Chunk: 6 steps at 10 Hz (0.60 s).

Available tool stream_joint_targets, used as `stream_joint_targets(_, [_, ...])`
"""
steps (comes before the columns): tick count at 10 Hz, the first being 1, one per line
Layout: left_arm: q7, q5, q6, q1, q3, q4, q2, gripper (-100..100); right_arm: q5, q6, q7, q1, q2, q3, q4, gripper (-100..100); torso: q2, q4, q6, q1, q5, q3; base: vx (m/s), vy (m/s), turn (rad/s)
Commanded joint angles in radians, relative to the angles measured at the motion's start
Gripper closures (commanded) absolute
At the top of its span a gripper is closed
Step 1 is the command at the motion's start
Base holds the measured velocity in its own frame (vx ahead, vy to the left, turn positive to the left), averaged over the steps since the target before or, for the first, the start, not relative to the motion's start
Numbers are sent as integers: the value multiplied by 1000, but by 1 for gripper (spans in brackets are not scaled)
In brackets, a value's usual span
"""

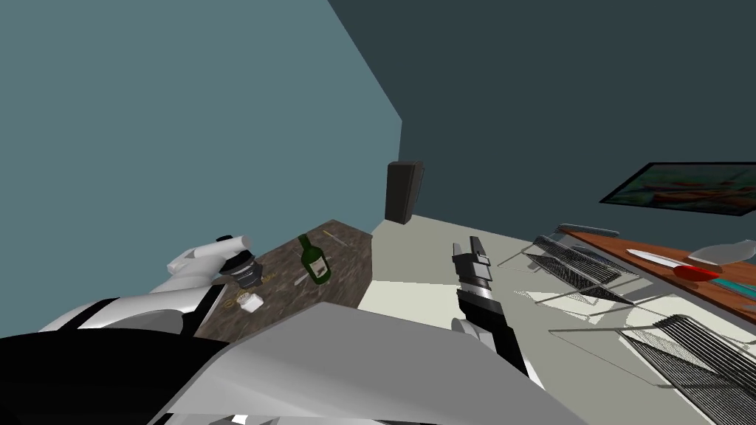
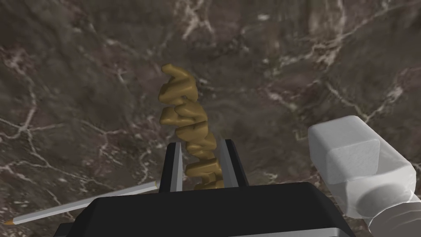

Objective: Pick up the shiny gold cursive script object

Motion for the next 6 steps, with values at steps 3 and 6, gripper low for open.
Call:
stream_joint_targets(3, [98,13,34,-11,-33,-47,2,100,0,0,0,0,0,0,0,0,3,1,-1,0,0,2,-140,54,-120])
stream_joint_targets(6, [178,24,62,-17,-58,-90,2,100,0,0,0,0,0,0,0,0,0,0,-1,0,0,0,-106,61,-121])
